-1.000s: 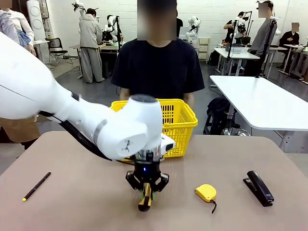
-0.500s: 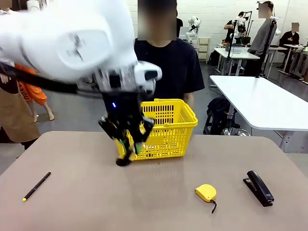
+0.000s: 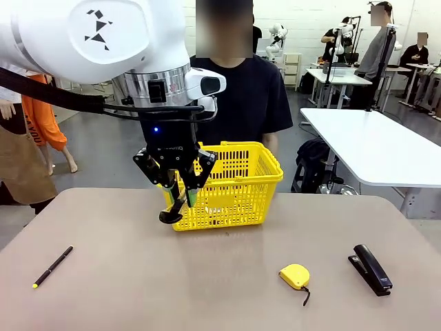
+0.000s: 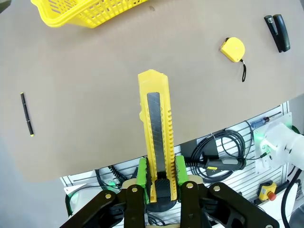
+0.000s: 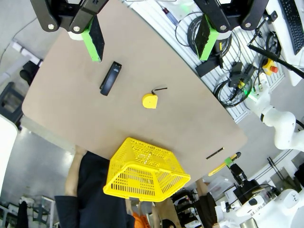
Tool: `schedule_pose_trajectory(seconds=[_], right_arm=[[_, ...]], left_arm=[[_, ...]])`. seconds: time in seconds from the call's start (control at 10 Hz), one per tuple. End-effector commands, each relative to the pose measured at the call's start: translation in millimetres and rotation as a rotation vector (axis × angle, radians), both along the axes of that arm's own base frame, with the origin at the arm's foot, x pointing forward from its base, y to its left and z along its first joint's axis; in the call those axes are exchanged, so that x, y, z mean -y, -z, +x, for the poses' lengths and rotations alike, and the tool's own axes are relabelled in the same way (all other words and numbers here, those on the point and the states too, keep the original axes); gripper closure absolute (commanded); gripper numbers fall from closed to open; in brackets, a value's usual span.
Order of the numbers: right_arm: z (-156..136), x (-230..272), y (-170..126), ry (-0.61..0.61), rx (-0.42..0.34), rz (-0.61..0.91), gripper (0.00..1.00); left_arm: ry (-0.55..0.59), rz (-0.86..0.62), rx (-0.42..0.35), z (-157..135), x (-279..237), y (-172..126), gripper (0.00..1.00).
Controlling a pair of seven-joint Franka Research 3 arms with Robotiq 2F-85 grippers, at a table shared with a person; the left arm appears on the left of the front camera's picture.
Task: Place the items the person wants into the basket.
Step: Pick up the item the person points to and place it in the Market Basket.
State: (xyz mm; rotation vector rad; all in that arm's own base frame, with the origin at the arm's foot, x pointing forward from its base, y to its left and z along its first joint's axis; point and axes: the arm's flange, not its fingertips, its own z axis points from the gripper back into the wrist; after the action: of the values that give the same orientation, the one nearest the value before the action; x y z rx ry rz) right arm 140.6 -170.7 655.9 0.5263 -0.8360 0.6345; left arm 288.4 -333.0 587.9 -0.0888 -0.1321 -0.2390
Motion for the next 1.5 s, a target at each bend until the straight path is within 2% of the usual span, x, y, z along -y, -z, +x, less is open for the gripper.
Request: schedule_pose_trajectory(seconds=[0.0, 0.1, 0.2, 0.3, 0.4, 0.5, 0.7, 0.8, 1.1, 1.3, 1.4], right_arm=[[0.2, -0.3, 0.7, -0.008, 0.002, 0.003, 0.0], [0.2, -0.3, 0.7, -0.008, 0.002, 0.003, 0.0], [0.2, -0.3, 0.7, -0.008, 0.002, 0.003, 0.0], [0.2, -0.3, 0.7, -0.008, 0.002, 0.003, 0.0], [0.2, -0.3, 0.7, -0.008, 0.002, 0.003, 0.0], [0.2, -0.3, 0.7, -0.008, 0.002, 0.003, 0.0], [0.2, -0.3, 0.7, -0.008, 0.002, 0.003, 0.0], [0.2, -0.3, 0.7, -0.008, 0.002, 0.003, 0.0], [0.2, -0.3, 0.7, -0.008, 0.002, 0.003, 0.0], [0.2, -0.3, 0.7, -0.008, 0.002, 0.003, 0.0], [0.2, -0.3, 0.7, -0.008, 0.002, 0.003, 0.0]], left_arm=[[0.007, -0.009, -0.003, -3.1, -2.1, -0.4, 1.0], [0.007, -0.009, -0.003, -3.1, -2.1, -0.4, 1.0], [0.003, 0.001, 0.002, -1.5, 1.2, -0.1, 0.73], [0.048, 0.061, 0.031, 40.1, 7.9, -18.3, 0.73], [0.108, 0.06, -0.004, 92.6, 18.0, -33.3, 0.73], [0.198, 0.094, 0.044, 130.5, 23.4, -41.3, 0.73], [0.319, 0.087, -0.042, 198.4, 33.5, -41.6, 0.73], [0.385, 0.101, -0.079, 219.4, 38.4, -30.4, 0.73], [0.515, 0.205, -0.064, 235.3, 48.2, 3.2, 0.73], [0.554, 0.265, 0.002, 234.4, 50.4, 13.4, 0.73], [0.496, 0.185, -0.08, 229.2, 51.5, 18.5, 0.73]])
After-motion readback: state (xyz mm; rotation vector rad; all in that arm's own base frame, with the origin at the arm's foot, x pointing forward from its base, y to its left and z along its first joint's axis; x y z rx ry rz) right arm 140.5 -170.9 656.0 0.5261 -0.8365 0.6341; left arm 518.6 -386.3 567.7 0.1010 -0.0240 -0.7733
